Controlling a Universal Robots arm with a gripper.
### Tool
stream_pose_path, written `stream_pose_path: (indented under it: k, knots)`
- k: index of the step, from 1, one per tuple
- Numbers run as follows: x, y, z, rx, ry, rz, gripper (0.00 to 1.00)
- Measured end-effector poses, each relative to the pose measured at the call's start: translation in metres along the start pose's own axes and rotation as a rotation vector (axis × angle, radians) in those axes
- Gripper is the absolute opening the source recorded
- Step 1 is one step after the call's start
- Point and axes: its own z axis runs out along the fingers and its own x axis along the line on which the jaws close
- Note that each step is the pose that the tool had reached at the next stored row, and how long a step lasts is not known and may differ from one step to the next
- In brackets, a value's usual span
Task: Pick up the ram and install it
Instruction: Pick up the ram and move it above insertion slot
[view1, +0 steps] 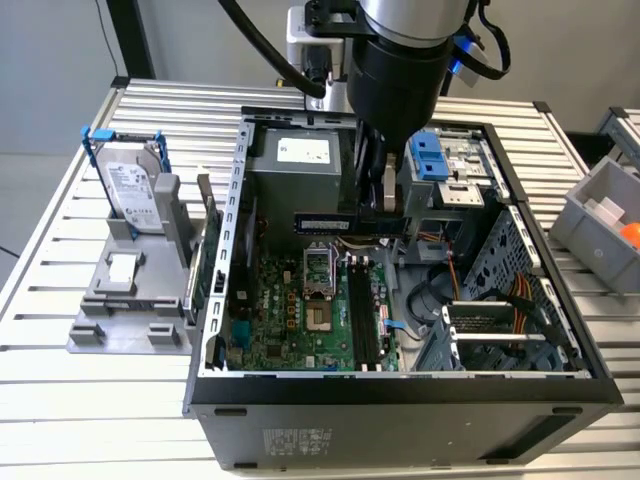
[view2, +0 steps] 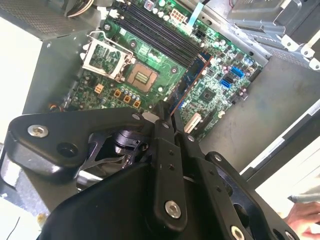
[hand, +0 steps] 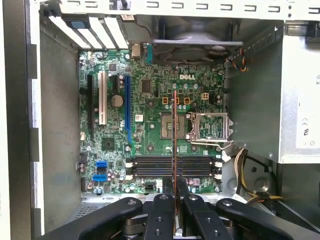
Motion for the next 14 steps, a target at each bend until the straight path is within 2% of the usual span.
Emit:
stream_pose_path:
  k: [6, 14]
  knots:
    - [-0.0002, -0.0021, 0.0026, 0.0000, -0.0001, 0.001, 0.00]
    - [-0.0021, -0.0115, 0.0062, 0.0004, -0.0001, 0.013, 0.00]
